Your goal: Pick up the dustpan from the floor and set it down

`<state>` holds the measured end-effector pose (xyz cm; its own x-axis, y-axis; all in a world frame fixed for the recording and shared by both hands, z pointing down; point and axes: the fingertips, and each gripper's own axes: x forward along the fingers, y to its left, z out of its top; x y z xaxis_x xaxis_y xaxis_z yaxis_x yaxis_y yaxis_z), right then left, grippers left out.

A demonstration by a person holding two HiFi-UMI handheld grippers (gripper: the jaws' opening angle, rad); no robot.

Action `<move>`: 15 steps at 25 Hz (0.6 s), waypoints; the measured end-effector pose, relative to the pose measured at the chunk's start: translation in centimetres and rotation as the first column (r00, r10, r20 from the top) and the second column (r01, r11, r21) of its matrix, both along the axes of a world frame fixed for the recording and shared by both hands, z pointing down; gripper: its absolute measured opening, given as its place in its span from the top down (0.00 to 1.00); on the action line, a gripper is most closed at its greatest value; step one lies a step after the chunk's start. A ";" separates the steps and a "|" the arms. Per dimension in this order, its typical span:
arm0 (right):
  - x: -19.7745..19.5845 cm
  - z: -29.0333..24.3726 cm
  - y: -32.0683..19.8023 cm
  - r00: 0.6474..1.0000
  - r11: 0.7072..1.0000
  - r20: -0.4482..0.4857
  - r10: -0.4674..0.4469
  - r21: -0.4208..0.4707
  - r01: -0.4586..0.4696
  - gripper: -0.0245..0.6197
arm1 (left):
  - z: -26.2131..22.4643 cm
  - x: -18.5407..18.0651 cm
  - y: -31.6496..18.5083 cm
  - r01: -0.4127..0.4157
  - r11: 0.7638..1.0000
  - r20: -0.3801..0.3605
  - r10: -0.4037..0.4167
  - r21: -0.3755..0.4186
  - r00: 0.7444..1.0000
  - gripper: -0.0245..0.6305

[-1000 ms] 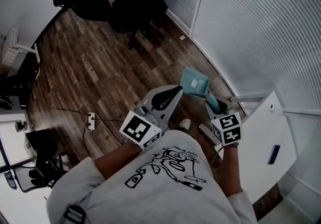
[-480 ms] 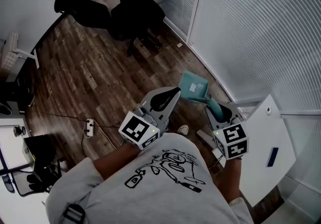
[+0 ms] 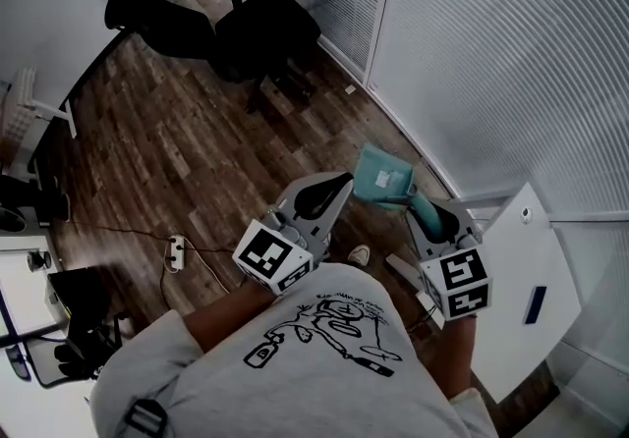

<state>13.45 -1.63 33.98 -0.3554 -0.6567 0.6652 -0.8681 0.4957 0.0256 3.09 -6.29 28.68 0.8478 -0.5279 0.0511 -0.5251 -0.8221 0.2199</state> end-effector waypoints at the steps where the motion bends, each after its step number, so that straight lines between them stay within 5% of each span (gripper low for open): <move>1: -0.1 0.0 -0.1 1.000 1.000 -0.001 0.000 0.002 0.000 0.81 | 0.0 -0.1 -0.1 0.000 1.000 -0.001 0.000 -0.001 1.000 0.96; 15: -0.9 3.0 -0.8 1.000 1.000 0.011 -0.015 0.005 0.015 0.81 | 0.8 -0.4 -0.4 0.003 1.000 0.004 -0.003 -0.014 1.000 0.96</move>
